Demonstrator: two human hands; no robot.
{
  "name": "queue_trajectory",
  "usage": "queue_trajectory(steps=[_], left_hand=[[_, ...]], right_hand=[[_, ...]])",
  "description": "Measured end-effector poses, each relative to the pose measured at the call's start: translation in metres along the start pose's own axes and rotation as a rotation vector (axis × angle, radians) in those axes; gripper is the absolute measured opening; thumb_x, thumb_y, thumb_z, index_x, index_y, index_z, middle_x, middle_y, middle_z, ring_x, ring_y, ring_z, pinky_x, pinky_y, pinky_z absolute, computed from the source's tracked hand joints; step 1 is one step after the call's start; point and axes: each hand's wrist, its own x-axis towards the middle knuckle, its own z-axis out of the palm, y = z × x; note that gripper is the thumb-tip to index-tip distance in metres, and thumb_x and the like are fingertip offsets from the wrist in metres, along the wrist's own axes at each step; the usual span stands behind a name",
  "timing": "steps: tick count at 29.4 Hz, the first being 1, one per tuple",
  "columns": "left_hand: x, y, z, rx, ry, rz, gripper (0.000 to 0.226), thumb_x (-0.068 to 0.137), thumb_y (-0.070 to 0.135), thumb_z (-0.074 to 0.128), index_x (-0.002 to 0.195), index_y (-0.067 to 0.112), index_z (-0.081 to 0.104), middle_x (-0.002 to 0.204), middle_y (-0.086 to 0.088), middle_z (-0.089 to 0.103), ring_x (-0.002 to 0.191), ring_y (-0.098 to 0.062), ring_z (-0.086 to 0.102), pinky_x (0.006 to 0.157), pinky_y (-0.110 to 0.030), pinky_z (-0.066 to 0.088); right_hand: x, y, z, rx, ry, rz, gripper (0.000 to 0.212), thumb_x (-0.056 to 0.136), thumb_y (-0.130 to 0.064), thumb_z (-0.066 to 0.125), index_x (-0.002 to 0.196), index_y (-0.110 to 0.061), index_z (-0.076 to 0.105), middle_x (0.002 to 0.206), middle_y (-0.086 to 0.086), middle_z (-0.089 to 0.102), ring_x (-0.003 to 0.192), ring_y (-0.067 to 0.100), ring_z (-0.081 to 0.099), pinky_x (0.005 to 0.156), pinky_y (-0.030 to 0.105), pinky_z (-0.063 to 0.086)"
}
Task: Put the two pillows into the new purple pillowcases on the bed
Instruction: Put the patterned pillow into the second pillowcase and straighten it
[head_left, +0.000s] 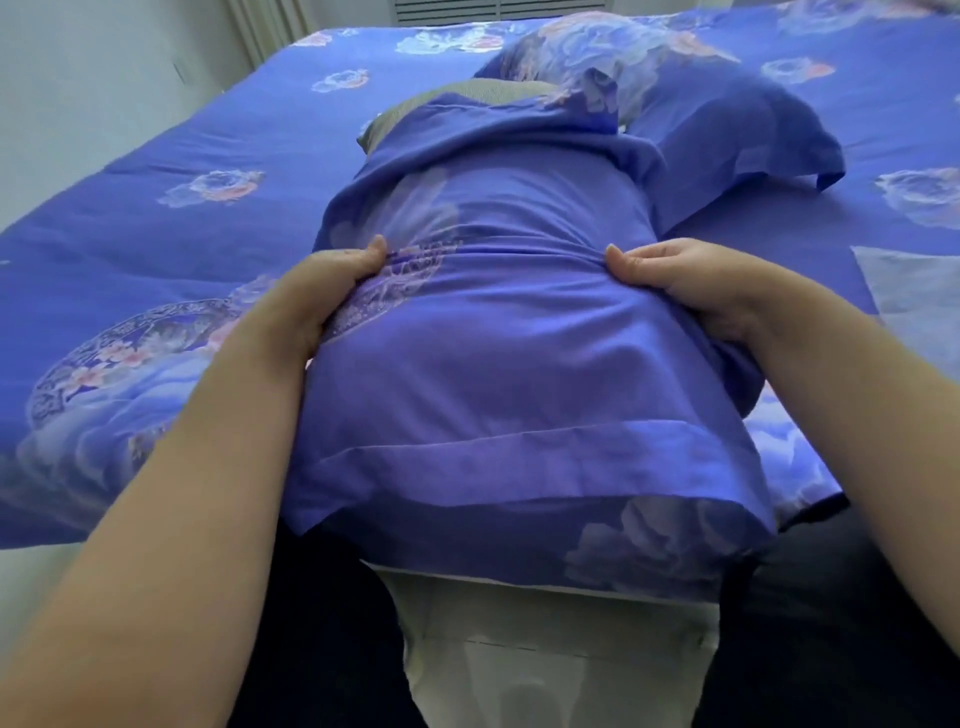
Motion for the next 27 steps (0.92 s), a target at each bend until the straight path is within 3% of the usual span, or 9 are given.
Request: queue_trajectory(steps=[2,5,9,13,17,20,23,25,27], left_hand=[[0.0,-0.006,-0.007,0.086,-0.038,-0.104,0.03,0.086,0.042,0.063,0.081,0.014,0.071,0.08,-0.001,0.075,0.068,-0.013,0.069,0.06,-0.019,0.054],[-0.008,-0.012,-0.019,0.204,-0.117,-0.062,0.038,0.074,0.049,0.068,0.077,0.011,0.068,0.068,-0.002,0.069,0.058,-0.015,0.06,0.055,-0.021,0.048],[-0.022,-0.018,-0.042,0.322,-0.183,0.066,0.009,0.079,0.016,0.074,0.082,0.009,0.069,0.069,-0.001,0.067,0.059,-0.008,0.056,0.053,-0.017,0.047],[-0.028,-0.032,-0.056,0.556,-0.118,-0.038,0.019,0.081,0.018,0.066,0.088,0.002,0.072,0.073,-0.011,0.065,0.061,-0.015,0.056,0.052,-0.022,0.05],[-0.03,-0.037,-0.054,0.653,-0.059,-0.118,0.015,0.087,0.007,0.057,0.085,0.0,0.07,0.065,-0.011,0.061,0.042,-0.008,0.056,0.042,-0.018,0.047],[-0.033,-0.04,-0.054,0.641,-0.082,-0.138,0.019,0.084,-0.004,0.052,0.083,0.001,0.071,0.064,-0.008,0.061,0.043,-0.007,0.053,0.042,-0.017,0.046],[-0.035,-0.046,-0.053,0.526,-0.097,-0.131,0.018,0.084,-0.008,0.052,0.088,-0.005,0.07,0.068,-0.009,0.06,0.045,-0.006,0.051,0.045,-0.018,0.05],[-0.036,-0.049,-0.053,0.458,-0.126,-0.135,0.019,0.086,-0.006,0.051,0.093,-0.005,0.069,0.075,-0.012,0.062,0.053,-0.009,0.054,0.051,-0.019,0.053],[-0.037,-0.051,-0.055,0.448,-0.143,-0.134,0.024,0.086,-0.007,0.049,0.092,0.002,0.071,0.077,-0.009,0.065,0.064,-0.014,0.056,0.055,-0.021,0.053]], right_hand=[[-0.002,0.001,-0.006,0.03,-0.119,0.09,0.039,0.08,-0.047,0.059,0.083,-0.01,0.07,0.081,0.007,0.072,0.071,0.015,0.068,0.063,0.023,0.056],[-0.008,0.001,-0.018,-0.073,-0.219,0.108,0.02,0.078,-0.034,0.065,0.068,-0.016,0.066,0.07,0.001,0.064,0.061,0.012,0.058,0.057,0.023,0.048],[-0.017,0.002,-0.028,-0.381,-0.021,0.006,0.013,0.082,-0.019,0.072,0.088,-0.012,0.062,0.071,0.0,0.059,0.066,0.011,0.053,0.06,0.023,0.046],[-0.027,0.005,-0.034,-0.531,-0.016,0.03,0.018,0.081,-0.025,0.072,0.083,-0.007,0.067,0.072,0.005,0.062,0.069,0.016,0.056,0.068,0.03,0.051],[-0.033,0.004,-0.037,-0.476,-0.016,0.05,0.042,0.073,-0.044,0.072,0.074,-0.003,0.064,0.064,0.004,0.055,0.063,0.015,0.049,0.059,0.026,0.043],[-0.034,0.008,-0.037,-0.302,-0.107,0.074,0.063,0.05,-0.068,0.077,0.072,-0.01,0.066,0.071,0.009,0.055,0.067,0.018,0.044,0.058,0.025,0.037],[-0.035,0.013,-0.041,-0.319,-0.232,0.111,0.071,0.038,-0.061,0.087,0.084,-0.008,0.073,0.087,0.014,0.057,0.084,0.022,0.041,0.071,0.03,0.036],[-0.036,0.014,-0.044,-0.347,-0.222,0.139,0.064,0.044,-0.052,0.089,0.086,-0.007,0.074,0.086,0.014,0.059,0.082,0.022,0.044,0.072,0.03,0.038],[-0.037,0.015,-0.042,-0.353,-0.184,0.133,0.033,0.067,-0.036,0.081,0.08,-0.007,0.074,0.081,0.014,0.057,0.075,0.02,0.045,0.065,0.025,0.042]])
